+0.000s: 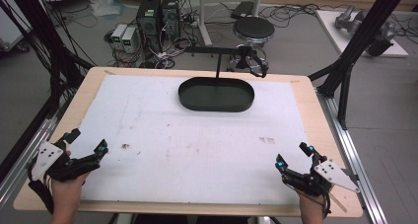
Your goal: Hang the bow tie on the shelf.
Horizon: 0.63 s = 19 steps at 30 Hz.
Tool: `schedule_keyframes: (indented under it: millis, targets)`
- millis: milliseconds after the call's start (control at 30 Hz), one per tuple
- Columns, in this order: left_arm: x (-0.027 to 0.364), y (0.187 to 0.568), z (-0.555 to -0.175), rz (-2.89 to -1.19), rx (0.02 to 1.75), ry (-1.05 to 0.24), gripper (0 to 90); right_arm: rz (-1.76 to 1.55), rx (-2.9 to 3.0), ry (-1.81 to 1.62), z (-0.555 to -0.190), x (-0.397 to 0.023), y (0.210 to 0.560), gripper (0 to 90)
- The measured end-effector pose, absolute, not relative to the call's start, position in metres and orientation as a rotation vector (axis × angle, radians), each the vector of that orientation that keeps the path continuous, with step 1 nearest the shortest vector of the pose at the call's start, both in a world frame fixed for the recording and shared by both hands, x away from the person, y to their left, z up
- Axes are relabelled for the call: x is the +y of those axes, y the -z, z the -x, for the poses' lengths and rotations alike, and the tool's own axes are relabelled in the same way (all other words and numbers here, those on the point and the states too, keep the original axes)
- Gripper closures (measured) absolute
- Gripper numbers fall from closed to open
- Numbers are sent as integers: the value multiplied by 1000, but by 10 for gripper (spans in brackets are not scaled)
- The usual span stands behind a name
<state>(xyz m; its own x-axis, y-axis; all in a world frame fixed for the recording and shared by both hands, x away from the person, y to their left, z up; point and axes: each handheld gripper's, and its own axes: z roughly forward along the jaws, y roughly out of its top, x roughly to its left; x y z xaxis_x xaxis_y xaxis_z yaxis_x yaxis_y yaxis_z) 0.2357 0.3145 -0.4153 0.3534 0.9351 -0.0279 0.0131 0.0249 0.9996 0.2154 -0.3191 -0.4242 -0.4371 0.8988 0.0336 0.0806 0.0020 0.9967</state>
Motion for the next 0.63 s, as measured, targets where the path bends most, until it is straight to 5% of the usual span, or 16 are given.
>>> schedule_keyframes:
  millis: [633]
  targets:
    - [312, 415, -236, -1354, 949, -913, 40, -1015, 1579, -1508, -214, -320, 423, 105]
